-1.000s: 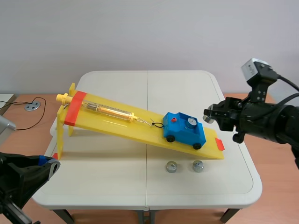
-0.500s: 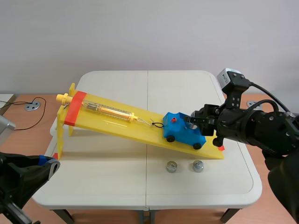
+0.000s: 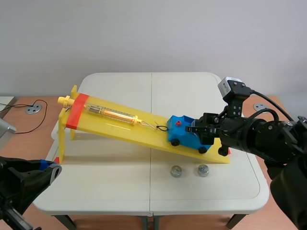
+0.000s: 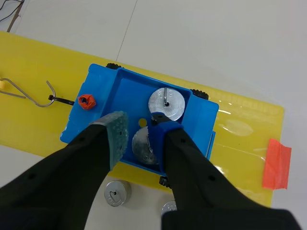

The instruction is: Place the four metal weights on the blue cart on the ramp.

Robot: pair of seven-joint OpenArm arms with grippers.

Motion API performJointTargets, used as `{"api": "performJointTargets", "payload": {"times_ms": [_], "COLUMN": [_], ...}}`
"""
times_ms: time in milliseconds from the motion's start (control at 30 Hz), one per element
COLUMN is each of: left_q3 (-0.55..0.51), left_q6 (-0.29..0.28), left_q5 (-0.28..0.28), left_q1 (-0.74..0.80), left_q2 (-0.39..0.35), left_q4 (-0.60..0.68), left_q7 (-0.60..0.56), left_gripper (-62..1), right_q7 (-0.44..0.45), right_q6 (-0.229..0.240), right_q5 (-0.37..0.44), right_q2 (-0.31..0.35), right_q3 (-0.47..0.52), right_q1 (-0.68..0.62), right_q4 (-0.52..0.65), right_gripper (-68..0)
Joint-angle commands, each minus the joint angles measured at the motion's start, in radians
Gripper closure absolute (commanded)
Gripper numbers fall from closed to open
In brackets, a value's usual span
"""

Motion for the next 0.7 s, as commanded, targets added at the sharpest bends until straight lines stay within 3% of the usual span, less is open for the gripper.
{"api": "performJointTargets", "payload": {"times_ms": [0, 100, 167, 667], "left_q3": [-0.016, -0.016, -0.016, -0.016], "left_q6": [-0.024, -0.024, -0.024, -0.024], "left_q5": [-0.043, -0.043, -0.043, -0.043], "left_q1": [-0.008, -0.008, -0.008, -0.008], "left_q2": [0.013, 0.013, 0.013, 0.013], "left_q4": [0.071, 0.071, 0.071, 0.071], "left_q7": [-0.078, -0.078, -0.078, -0.079], "left_gripper": [-3.6, -3.6, -3.6, -3.6], "right_q7": [0.128, 0.086, 0.064, 0.003], "right_q6": [0.089, 0.137, 0.14, 0.14], "right_q5": [0.079, 0.122, 0.14, 0.194], "right_q2": [0.026, 0.048, 0.074, 0.316], "right_q3": [0.029, 0.065, 0.087, 0.213], "right_q1": [0.116, 0.097, 0.066, -0.29], "right_q4": [0.08, 0.117, 0.169, 0.605], "right_gripper": [-20.0, -25.6, -28.1, -28.3]}}
